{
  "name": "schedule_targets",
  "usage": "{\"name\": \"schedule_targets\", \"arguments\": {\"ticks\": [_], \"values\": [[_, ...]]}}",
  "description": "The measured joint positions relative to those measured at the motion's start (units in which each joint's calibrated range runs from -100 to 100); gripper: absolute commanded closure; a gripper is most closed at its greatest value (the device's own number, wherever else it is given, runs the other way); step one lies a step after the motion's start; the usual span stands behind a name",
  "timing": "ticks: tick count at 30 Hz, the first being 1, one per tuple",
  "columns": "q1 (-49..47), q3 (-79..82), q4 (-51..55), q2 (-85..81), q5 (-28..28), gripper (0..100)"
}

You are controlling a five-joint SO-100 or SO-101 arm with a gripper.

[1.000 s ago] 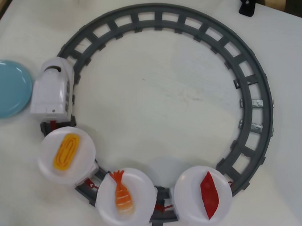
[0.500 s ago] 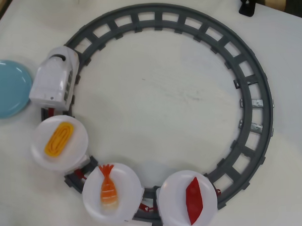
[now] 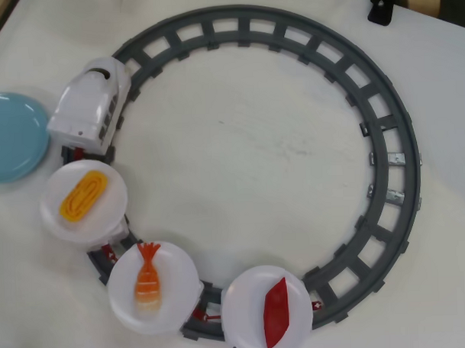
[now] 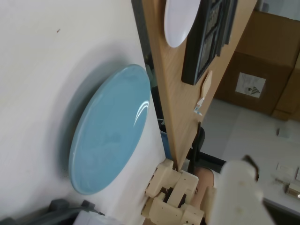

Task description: Pick up the sushi from the Shinkansen and put it on the blue dish

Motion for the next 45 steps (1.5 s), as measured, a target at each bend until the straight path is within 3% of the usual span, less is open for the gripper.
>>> {"name": "schedule_targets", "arguments": {"ticks": [13,21,32,38,45], "values": [[3.5,0.0,0.0,0.4,0.0,82],[4.3,-0.9,-3.2,9.8,0.0,82],[6.6,-16.1,-3.4,23.8,0.0,82],[15.0,-30.5,-3.4,40.7,5.3,76],[25.2,-43.7,-2.6,61.2,16.1,76]]}}
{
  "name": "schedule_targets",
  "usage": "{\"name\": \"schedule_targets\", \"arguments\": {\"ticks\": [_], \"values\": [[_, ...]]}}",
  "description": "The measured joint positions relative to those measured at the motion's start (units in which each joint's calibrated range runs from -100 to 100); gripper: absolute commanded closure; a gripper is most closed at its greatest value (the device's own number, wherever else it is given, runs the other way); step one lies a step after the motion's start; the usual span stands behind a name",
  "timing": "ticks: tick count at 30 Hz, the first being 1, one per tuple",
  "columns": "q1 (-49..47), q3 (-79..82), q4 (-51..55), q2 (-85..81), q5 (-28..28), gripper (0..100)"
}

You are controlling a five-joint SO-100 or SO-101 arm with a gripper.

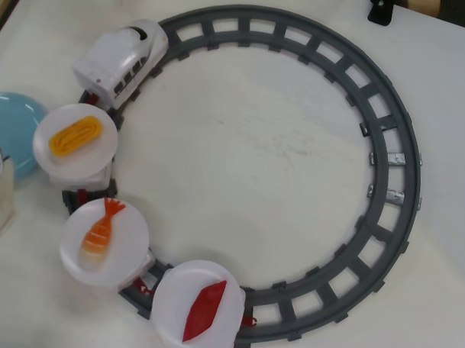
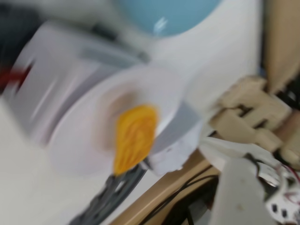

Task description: Pick up the sushi from the Shinkansen and put it on the blue dish

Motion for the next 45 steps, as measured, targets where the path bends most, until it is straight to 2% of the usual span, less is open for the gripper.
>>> {"name": "schedule_targets", "arguments": {"ticks": [9,14,27,39,42,45], "values": [[11.9,-18.1,17.6,11.1,15.9,76],[15.5,-20.9,27.0,13.8,20.5,76],[15.9,-11.9,28.5,14.1,21.2,76],[11.9,-9.7,12.7,24.4,20.0,77],[11.4,-10.0,10.7,26.1,19.9,82],[10.5,-11.2,9.8,26.8,19.2,93]]}}
